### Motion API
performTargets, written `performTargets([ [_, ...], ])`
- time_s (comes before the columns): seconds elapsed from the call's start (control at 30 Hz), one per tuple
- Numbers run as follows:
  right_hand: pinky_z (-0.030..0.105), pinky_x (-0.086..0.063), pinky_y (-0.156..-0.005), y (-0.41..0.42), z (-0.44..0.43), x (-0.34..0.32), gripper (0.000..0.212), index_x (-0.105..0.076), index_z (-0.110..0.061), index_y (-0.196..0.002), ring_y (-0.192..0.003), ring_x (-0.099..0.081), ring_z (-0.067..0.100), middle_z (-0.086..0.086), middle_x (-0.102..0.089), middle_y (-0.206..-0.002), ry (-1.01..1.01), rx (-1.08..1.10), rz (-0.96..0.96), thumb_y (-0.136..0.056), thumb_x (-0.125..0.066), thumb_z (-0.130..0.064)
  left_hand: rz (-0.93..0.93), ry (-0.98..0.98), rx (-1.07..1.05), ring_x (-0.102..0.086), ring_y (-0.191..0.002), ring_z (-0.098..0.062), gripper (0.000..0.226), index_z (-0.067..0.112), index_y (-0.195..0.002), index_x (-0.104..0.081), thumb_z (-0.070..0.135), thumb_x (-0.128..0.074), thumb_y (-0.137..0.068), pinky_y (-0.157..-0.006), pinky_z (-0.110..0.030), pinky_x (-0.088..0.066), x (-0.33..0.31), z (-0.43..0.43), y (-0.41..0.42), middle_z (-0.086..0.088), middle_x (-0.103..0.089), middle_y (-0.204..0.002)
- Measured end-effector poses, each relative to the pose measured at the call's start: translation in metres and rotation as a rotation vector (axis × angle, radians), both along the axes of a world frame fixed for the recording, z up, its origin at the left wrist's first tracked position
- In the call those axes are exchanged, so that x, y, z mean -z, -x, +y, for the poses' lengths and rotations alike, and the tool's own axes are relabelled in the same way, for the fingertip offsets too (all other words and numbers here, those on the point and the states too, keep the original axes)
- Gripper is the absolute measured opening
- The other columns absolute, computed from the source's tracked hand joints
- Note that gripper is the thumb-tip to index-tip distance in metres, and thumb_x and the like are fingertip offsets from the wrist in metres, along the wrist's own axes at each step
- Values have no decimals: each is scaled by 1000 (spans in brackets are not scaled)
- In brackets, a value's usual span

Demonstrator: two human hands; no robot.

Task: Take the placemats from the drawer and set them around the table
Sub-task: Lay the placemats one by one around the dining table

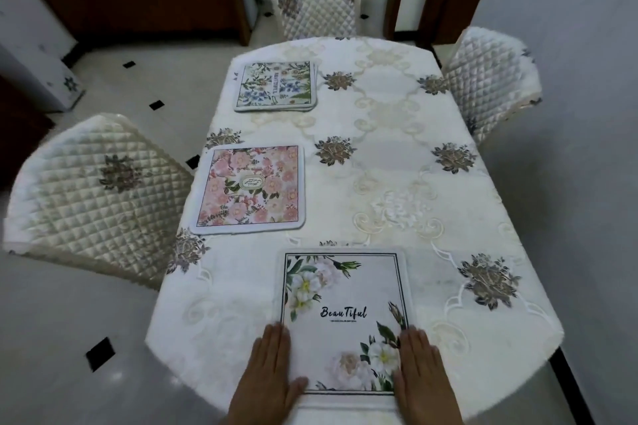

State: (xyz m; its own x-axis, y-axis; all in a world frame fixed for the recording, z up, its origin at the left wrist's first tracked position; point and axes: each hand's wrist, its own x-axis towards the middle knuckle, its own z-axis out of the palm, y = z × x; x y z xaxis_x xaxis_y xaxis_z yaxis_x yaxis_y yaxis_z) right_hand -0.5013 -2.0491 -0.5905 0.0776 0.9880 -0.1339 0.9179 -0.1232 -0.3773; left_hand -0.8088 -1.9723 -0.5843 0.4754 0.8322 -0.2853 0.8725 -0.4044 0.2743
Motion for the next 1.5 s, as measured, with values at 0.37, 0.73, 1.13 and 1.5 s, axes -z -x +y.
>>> performTargets([
  [0.37, 33, -44, -75, 184, 55, -196, 28, -55, -20, -102, -98, -61, 24, 3, -63, -105, 168, 101, -237, -91, -43, -43, -3, -170, 100, -49, -107, -28, 35, 16, -113, -52, 43, -44, -91, -87, -39, -39, -171, 45, 103, -8, -55, -114],
  [0.73, 35, -52, -73, 471, 142, -286, 29, -60, -21, -99, -87, -63, 23, 2, -65, -96, -89, -240, -133, -85, -52, -46, -3, -322, -195, -53, -98, -29, 32, 18, -110, -54, 39, -48, -88, -83, -40, -43, -261, 71, 396, -9, -60, -109],
  [1.13, 34, -52, -71, 652, 307, -273, 29, -58, -22, -96, -82, -61, 22, 0, -64, -93, -101, -443, -109, -85, -49, -47, 155, -317, -360, -49, -101, -26, 29, 18, -107, -51, 43, -45, -92, -92, -37, -37, -256, 198, 566, -5, -56, -103],
  [1.5, 32, -43, -68, 808, 520, -283, 27, -55, -16, -95, -84, -59, 26, 4, -59, -91, -91, -555, -158, -87, -49, -41, 151, -263, -500, -50, -102, -26, 33, 18, -107, -52, 46, -44, -92, -91, -37, -37, -257, 380, 719, -4, -57, -105],
])
